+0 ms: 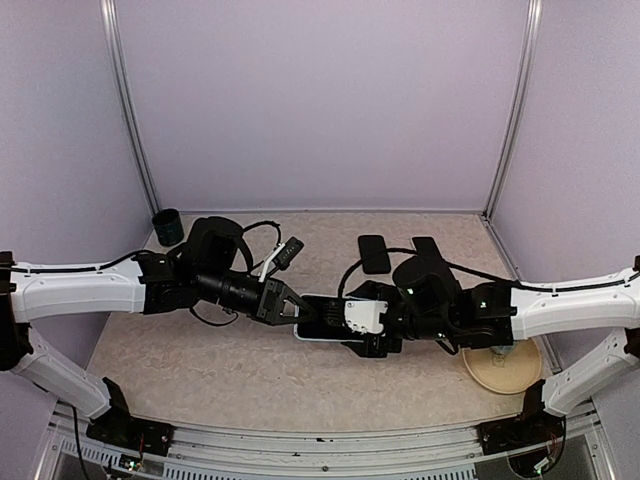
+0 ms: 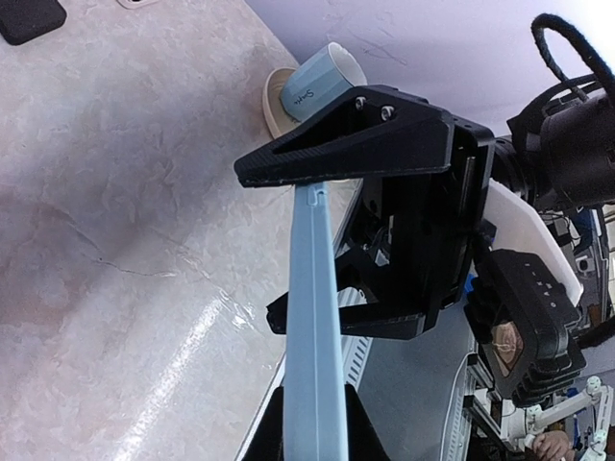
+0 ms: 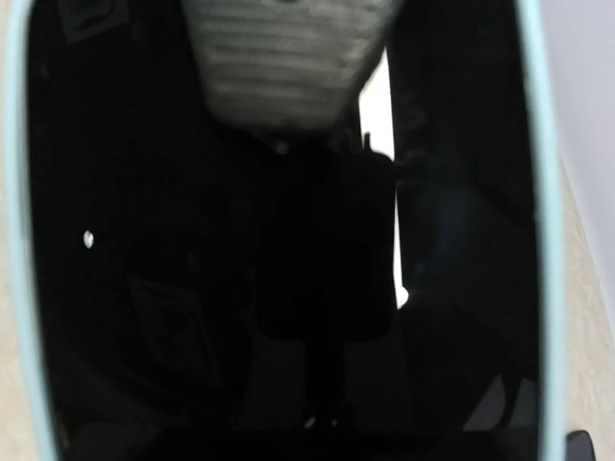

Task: Put the phone into the phone case
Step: Press the phone with the phone case.

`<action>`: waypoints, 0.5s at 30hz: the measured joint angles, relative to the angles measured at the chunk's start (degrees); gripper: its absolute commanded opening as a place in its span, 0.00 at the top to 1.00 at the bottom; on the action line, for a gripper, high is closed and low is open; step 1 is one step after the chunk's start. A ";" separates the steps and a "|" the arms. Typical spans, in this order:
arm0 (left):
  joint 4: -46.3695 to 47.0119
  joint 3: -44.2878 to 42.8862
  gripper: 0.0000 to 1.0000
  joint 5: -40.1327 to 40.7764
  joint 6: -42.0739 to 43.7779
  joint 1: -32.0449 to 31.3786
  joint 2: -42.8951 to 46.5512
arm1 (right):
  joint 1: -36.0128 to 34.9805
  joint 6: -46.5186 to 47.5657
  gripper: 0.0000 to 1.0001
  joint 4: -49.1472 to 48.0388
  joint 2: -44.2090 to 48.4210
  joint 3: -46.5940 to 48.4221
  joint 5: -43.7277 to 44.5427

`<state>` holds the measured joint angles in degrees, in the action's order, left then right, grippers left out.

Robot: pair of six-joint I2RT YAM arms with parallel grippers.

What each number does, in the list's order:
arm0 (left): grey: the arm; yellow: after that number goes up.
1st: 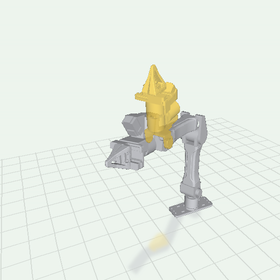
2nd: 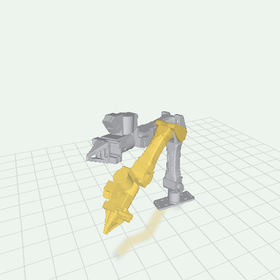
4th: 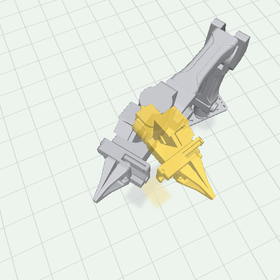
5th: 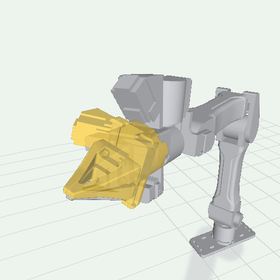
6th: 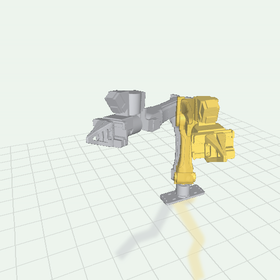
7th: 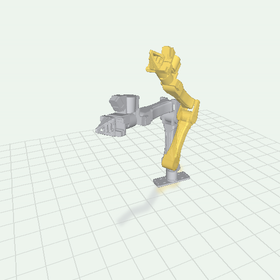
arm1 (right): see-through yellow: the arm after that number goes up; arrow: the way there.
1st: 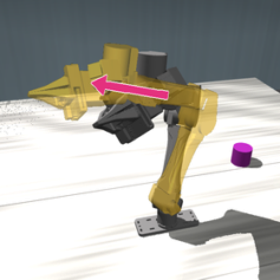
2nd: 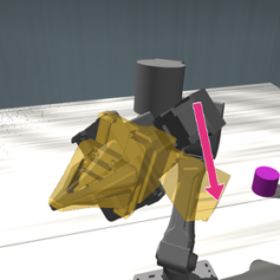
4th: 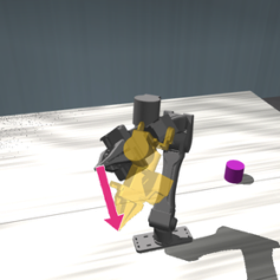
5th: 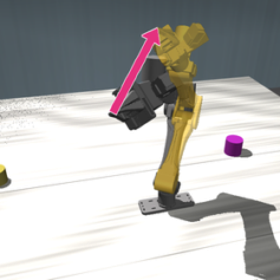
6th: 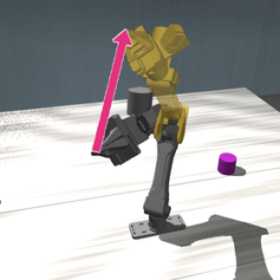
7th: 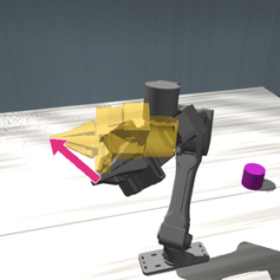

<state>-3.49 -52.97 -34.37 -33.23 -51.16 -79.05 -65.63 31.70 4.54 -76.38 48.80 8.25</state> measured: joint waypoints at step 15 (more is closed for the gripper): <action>2.71 0.00 0.49 0.37 0.55 -0.02 0.44 | 1.49 -4.20 0.54 0.31 1.16 -0.37 -2.78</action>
<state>-0.78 -52.97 -34.00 -32.69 -51.18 -78.61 -64.14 27.51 4.84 -75.22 48.42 5.48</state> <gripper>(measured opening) 0.421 0.788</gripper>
